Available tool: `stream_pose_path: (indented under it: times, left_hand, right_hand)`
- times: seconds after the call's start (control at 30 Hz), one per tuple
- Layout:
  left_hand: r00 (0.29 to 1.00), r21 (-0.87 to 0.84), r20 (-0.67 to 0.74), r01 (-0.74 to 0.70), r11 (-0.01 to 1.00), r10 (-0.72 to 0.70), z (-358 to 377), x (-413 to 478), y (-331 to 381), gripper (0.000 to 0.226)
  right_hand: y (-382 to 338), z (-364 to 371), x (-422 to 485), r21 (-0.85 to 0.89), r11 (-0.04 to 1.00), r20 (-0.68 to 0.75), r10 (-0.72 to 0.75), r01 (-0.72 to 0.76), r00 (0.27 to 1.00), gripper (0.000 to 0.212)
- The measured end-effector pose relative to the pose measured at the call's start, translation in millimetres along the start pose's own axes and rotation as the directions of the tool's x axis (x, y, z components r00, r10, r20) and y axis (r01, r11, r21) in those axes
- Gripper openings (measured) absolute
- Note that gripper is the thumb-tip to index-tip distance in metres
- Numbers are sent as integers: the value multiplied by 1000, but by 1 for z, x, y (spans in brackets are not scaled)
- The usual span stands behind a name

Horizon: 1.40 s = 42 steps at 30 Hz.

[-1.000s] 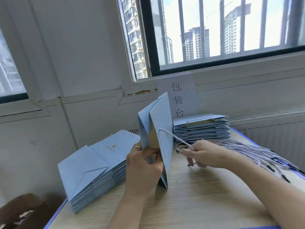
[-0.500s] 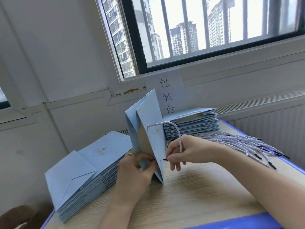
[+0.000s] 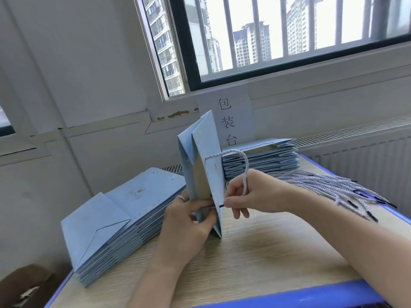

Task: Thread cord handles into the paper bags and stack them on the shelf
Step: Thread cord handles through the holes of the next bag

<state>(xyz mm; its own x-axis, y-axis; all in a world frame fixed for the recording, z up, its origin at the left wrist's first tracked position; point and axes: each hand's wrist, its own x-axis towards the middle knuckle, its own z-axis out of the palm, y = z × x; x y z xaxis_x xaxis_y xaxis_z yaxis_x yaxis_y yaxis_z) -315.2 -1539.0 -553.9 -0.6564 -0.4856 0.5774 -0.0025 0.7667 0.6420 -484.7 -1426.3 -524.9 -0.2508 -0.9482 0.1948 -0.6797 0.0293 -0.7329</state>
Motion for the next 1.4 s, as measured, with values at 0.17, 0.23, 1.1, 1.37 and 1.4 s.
stream_pose_path:
  times: [0.17, 0.23, 1.1, 1.37, 1.4]
  left_hand:
    - [1000, 23, 6, 2, 1000, -2, 3, 1, -5, 29]
    - [1000, 33, -11, 8, 999, -8, 4, 1, -5, 27]
    - [991, 240, 80, -127, 962, 111, 9, -4, 1, 14]
    - [996, 184, 15, -88, 979, 86, 9, -3, 0, 22]
    - [994, 180, 21, -105, 978, 103, 9, -4, 0, 22]
  right_hand:
    - [2, 5, 3, -20, 1000, 28, 3, -2, 1000, 21]
    - [2, 5, 3, 6, 1000, 41, -1, 1, 999, 21]
    - [14, 9, 7, 24, 997, 130, -72, 69, 989, 20]
    - [18, 12, 9, -59, 993, 70, -98, 102, 993, 31]
    - [19, 12, 10, -67, 993, 72, -94, 98, 993, 32]
